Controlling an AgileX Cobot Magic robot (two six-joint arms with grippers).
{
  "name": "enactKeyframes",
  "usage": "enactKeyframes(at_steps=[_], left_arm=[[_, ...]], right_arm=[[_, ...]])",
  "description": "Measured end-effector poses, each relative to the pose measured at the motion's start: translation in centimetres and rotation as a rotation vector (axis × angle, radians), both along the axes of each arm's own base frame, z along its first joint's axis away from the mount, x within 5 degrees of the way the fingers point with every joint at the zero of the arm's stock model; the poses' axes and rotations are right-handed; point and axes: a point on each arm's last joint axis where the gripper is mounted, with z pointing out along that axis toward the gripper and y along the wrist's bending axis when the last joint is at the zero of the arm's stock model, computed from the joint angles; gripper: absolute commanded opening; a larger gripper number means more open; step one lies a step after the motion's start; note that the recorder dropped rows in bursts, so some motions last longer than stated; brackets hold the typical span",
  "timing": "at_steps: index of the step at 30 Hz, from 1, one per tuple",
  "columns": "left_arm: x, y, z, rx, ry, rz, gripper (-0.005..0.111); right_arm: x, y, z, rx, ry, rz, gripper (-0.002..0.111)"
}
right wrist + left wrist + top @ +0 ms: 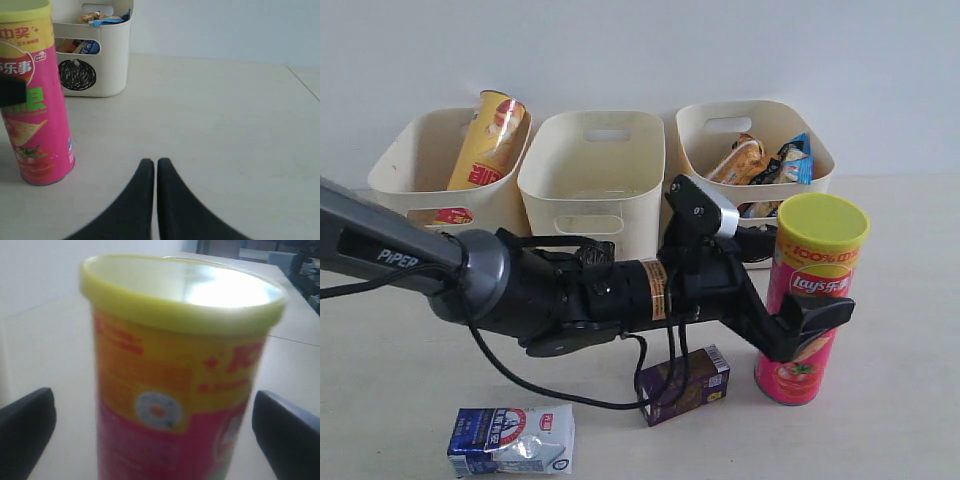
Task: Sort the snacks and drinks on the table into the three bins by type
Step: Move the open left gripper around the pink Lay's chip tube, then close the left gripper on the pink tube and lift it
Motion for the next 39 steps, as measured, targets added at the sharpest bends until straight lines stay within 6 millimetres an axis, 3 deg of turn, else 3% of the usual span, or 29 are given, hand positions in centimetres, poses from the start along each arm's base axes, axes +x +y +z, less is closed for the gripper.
enactKeyframes(at_steps=[9, 11, 12, 15, 17, 25, 33, 39], left_arm=[[1.0, -1.6, -1.4, -0.008, 0.023, 0.013, 0.110], [1.0, -2.1, -1.5, -0.012, 0.021, 0.007, 0.103], [1.0, -2.2, -1.6, -0.013, 0.023, 0.005, 0.097], [0.9, -2.3, -1.5, -0.015, 0.021, 0.002, 0.053], [0.9, -2.3, -1.5, -0.016, 0.025, 0.002, 0.004], [0.4, -2.5, -0.9, 0.014, 0.063, -0.060, 0.004], [0.0, -1.4, 3.9, 0.203, 0.098, 0.011, 0.004], [-1.0, -0.6, 7.9, 0.210, 0.142, 0.007, 0.004]], right_arm=[[0.0, 0.0, 0.0, 0.000, 0.000, 0.000, 0.000], [0.0, 0.0, 0.0, 0.000, 0.000, 0.000, 0.000], [0.0, 0.0, 0.0, 0.000, 0.000, 0.000, 0.000], [0.0, 0.0, 0.0, 0.000, 0.000, 0.000, 0.000], [0.0, 0.0, 0.0, 0.000, 0.000, 0.000, 0.000], [0.0, 0.0, 0.0, 0.000, 0.000, 0.000, 0.000], [0.0, 0.0, 0.0, 0.000, 0.000, 0.000, 0.000], [0.0, 0.0, 0.0, 0.000, 0.000, 0.000, 0.000]])
